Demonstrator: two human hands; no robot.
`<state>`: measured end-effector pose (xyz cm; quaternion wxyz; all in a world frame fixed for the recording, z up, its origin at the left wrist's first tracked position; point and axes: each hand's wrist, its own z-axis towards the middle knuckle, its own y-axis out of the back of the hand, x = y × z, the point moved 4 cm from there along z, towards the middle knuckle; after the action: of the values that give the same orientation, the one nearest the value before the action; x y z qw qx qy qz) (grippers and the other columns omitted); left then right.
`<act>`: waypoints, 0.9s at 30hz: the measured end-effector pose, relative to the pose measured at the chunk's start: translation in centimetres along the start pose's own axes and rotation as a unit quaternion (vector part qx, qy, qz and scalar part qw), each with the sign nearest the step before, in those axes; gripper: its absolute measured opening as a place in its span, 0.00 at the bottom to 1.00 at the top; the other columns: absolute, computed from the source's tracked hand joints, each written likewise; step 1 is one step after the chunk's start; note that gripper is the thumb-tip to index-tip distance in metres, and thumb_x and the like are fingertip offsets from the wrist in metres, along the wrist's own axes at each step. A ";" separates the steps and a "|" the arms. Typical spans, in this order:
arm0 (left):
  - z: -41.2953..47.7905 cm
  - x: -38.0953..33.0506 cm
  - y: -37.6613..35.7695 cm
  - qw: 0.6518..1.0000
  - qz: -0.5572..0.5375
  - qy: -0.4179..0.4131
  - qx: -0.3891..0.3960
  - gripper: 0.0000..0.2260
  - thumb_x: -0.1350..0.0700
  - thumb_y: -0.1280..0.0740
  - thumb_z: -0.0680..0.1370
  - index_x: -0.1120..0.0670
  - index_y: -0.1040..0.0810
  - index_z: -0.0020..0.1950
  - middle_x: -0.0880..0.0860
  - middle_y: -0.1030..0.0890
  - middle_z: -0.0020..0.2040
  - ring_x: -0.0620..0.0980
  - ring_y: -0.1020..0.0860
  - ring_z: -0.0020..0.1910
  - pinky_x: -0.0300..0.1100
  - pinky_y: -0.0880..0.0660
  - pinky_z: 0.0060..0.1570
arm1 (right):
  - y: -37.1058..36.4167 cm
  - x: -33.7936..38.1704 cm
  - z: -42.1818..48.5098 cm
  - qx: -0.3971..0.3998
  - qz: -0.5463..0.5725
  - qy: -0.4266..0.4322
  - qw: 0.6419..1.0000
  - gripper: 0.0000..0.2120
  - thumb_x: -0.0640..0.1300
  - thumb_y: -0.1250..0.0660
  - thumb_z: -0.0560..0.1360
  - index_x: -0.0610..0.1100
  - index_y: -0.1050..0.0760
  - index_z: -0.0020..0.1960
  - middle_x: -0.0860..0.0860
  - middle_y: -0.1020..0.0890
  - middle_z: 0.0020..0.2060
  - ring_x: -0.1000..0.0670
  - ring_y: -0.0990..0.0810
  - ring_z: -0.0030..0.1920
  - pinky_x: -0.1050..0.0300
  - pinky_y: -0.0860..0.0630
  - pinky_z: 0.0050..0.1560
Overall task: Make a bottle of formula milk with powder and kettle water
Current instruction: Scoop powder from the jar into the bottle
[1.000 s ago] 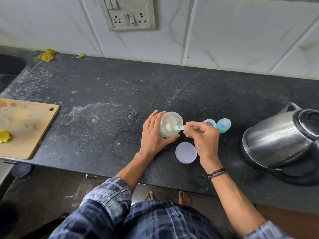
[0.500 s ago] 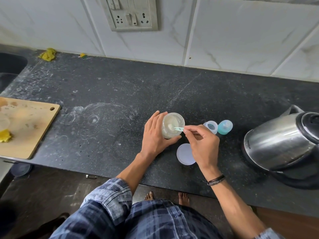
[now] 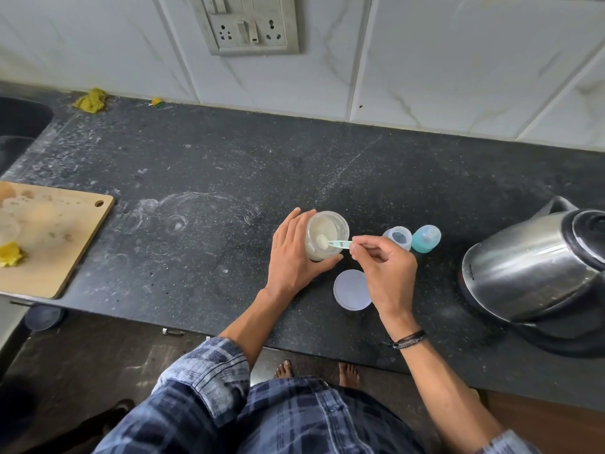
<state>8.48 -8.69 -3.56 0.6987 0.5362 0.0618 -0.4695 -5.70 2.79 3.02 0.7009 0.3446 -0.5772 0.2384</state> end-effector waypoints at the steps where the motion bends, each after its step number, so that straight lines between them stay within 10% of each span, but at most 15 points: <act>1: 0.0 0.0 0.0 1.000 0.002 -0.002 0.001 0.42 0.35 0.25 0.68 0.57 0.31 0.74 0.50 0.26 0.71 0.52 0.36 0.77 0.44 0.42 0.76 | 0.0 -0.2 0.1 -0.001 0.014 -0.023 1.000 0.15 0.32 0.26 0.76 0.53 0.15 0.47 0.55 0.12 0.40 0.52 0.12 0.43 0.58 0.16 0.48; 20: -0.2 0.1 0.1 1.000 -0.011 0.023 0.006 0.43 0.34 0.25 0.68 0.58 0.31 0.74 0.51 0.26 0.72 0.52 0.36 0.77 0.44 0.43 0.76 | -0.2 -1.9 0.5 -0.047 0.275 -0.240 0.930 0.06 0.29 0.26 0.75 0.33 0.16 0.52 0.44 0.11 0.42 0.45 0.12 0.46 0.59 0.16 0.49; 27: -0.2 -0.3 0.3 1.000 -0.009 0.002 -0.004 0.42 0.36 0.24 0.68 0.59 0.30 0.73 0.52 0.25 0.71 0.54 0.35 0.77 0.42 0.44 0.76 | -0.7 0.0 1.3 0.001 -0.018 -0.035 0.999 0.07 0.32 0.26 0.75 0.43 0.14 0.48 0.52 0.12 0.40 0.53 0.13 0.42 0.58 0.17 0.47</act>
<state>8.62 -8.33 -3.26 0.6968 0.5336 0.0695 -0.4742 -6.00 1.37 3.03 0.6842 0.3637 -0.5946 0.2146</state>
